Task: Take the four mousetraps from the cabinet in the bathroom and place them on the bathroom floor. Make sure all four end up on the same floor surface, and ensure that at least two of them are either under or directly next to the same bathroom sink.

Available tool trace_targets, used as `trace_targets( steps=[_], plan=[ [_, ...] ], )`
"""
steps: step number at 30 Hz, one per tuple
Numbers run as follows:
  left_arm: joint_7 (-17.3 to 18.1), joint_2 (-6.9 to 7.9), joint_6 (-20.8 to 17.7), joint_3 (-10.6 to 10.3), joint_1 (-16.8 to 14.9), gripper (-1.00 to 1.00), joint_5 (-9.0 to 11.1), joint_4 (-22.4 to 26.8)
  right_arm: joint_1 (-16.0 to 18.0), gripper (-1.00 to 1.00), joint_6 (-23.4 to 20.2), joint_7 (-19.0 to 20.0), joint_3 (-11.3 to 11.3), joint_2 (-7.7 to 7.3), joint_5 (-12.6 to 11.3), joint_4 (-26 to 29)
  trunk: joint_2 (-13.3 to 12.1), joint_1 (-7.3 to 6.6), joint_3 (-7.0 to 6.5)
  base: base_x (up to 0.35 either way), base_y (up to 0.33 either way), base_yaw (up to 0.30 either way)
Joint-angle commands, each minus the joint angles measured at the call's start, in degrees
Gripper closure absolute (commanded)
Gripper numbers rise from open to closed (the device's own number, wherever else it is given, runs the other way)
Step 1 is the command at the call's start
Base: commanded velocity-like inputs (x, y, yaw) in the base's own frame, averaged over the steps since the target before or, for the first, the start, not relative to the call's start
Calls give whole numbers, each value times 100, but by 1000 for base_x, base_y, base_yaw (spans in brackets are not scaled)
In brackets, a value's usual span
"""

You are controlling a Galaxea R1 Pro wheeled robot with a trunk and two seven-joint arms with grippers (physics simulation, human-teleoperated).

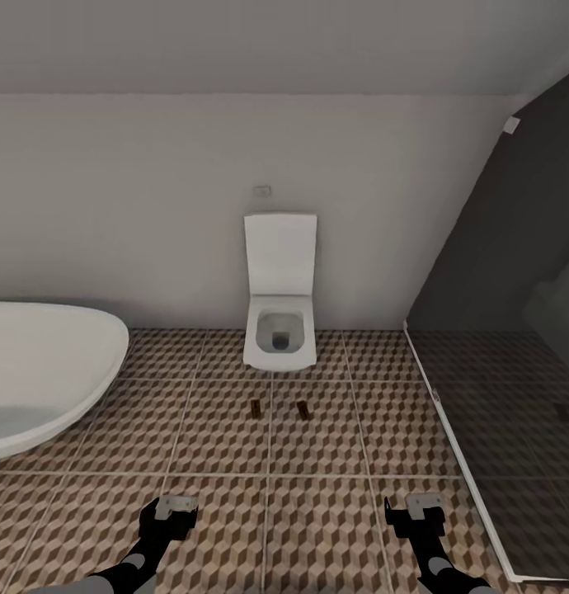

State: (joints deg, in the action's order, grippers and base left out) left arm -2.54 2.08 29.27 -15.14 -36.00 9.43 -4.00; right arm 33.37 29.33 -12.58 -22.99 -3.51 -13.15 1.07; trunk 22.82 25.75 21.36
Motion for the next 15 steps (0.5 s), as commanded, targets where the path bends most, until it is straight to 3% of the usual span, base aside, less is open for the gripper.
trace_targets(
  steps=[1,15],
  plan=[
    [-10,-4,35,-50,-10,-100,37,-22,3,-100,11,-17,-49,0,-41,-1,9,3,-1,0,0,0],
    [-10,-31,35,-50,1,-100,38,-22,3,-100,11,-17,-49,0,-41,-1,9,3,-131,0,0,0]
  ],
)
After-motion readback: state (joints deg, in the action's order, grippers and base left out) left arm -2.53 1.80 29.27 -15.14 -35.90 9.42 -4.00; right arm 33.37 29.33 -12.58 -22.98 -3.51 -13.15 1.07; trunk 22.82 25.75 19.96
